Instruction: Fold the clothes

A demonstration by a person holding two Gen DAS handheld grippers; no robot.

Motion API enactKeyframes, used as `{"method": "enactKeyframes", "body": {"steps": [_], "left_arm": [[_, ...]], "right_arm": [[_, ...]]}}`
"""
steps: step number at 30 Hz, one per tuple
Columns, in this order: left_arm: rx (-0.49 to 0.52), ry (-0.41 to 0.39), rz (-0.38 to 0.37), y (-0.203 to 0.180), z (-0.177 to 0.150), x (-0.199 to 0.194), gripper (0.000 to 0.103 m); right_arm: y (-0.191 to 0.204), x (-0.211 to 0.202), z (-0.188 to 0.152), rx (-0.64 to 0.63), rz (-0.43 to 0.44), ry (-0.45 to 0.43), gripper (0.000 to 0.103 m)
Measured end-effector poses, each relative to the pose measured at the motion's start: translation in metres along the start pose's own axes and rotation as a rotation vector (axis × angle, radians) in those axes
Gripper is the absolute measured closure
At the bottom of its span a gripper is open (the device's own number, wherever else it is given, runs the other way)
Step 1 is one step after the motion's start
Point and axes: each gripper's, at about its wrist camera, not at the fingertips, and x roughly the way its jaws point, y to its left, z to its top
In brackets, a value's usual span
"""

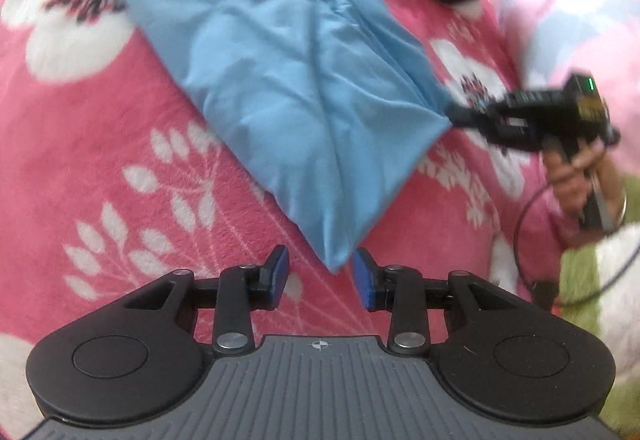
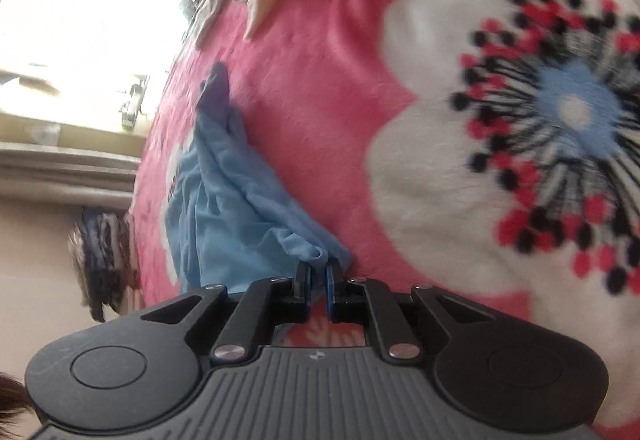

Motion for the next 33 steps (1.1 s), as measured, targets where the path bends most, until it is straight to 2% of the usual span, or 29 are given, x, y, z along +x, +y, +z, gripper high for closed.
{"method": "enactKeyframes", "body": {"steps": [2,5,6,8,9,12,13,14,15,16,18,20,22,24,26,27,29,30,33], "left_arm": [[-0.019,-0.005,-0.002,0.000,0.001,0.002,0.068],[-0.055,-0.014,-0.020,0.004,0.002,0.003,0.068],[-0.071,-0.017,-0.029,0.006,0.002,0.004,0.068],[-0.104,-0.017,-0.052,0.013,0.000,0.003,0.068],[-0.126,-0.017,-0.061,0.016,0.001,0.005,0.068],[-0.189,-0.033,-0.081,0.023,0.002,0.008,0.070],[-0.201,-0.041,-0.077,0.024,0.003,0.008,0.075],[-0.206,-0.047,-0.065,0.024,0.003,0.009,0.084],[-0.206,-0.051,-0.049,0.023,0.002,0.010,0.089],[-0.203,-0.053,-0.040,0.023,0.002,0.011,0.093],[-0.196,-0.058,-0.030,0.022,0.001,0.011,0.094],[-0.188,-0.063,-0.023,0.022,-0.001,0.010,0.094],[-0.176,-0.067,-0.016,0.020,-0.001,0.010,0.095],[-0.167,-0.071,-0.011,0.019,-0.002,0.009,0.095],[-0.170,-0.072,-0.007,0.019,-0.002,0.010,0.095],[-0.171,-0.073,-0.004,0.018,-0.002,0.010,0.095],[-0.162,-0.080,0.005,0.015,-0.003,0.009,0.095],[-0.155,-0.085,0.010,0.014,-0.004,0.008,0.096],[-0.151,-0.093,0.014,0.013,-0.005,0.008,0.096]], "right_arm": [[0.004,-0.010,0.002,-0.048,-0.022,-0.023,0.092],[0.027,-0.023,0.007,-0.218,-0.069,-0.057,0.091],[0.037,-0.025,0.008,-0.287,-0.081,-0.062,0.084],[0.058,-0.020,0.006,-0.424,-0.107,-0.065,0.063],[0.068,-0.016,0.005,-0.488,-0.116,-0.065,0.058],[0.088,0.005,0.000,-0.642,-0.132,-0.046,0.058],[0.093,0.011,-0.002,-0.690,-0.140,-0.040,0.063],[0.095,0.016,-0.003,-0.727,-0.154,-0.037,0.071],[0.095,0.018,-0.004,-0.752,-0.173,-0.034,0.088],[0.092,0.021,-0.003,-0.761,-0.199,-0.033,0.095],[0.075,0.026,0.003,-0.710,-0.268,-0.028,0.096],[0.049,0.021,0.017,-0.568,-0.300,-0.023,0.102],[0.046,0.006,0.025,-0.517,-0.281,-0.066,0.097],[0.062,-0.003,0.027,-0.579,-0.275,-0.116,0.096],[0.086,-0.001,0.032,-0.622,-0.233,-0.131,0.093],[0.099,0.004,0.033,-0.660,-0.217,-0.135,0.089],[0.128,0.019,0.029,-0.773,-0.189,-0.137,0.073],[0.142,0.028,0.025,-0.843,-0.184,-0.140,0.059],[0.168,0.055,0.012,-1.008,-0.217,-0.127,0.052]]}}
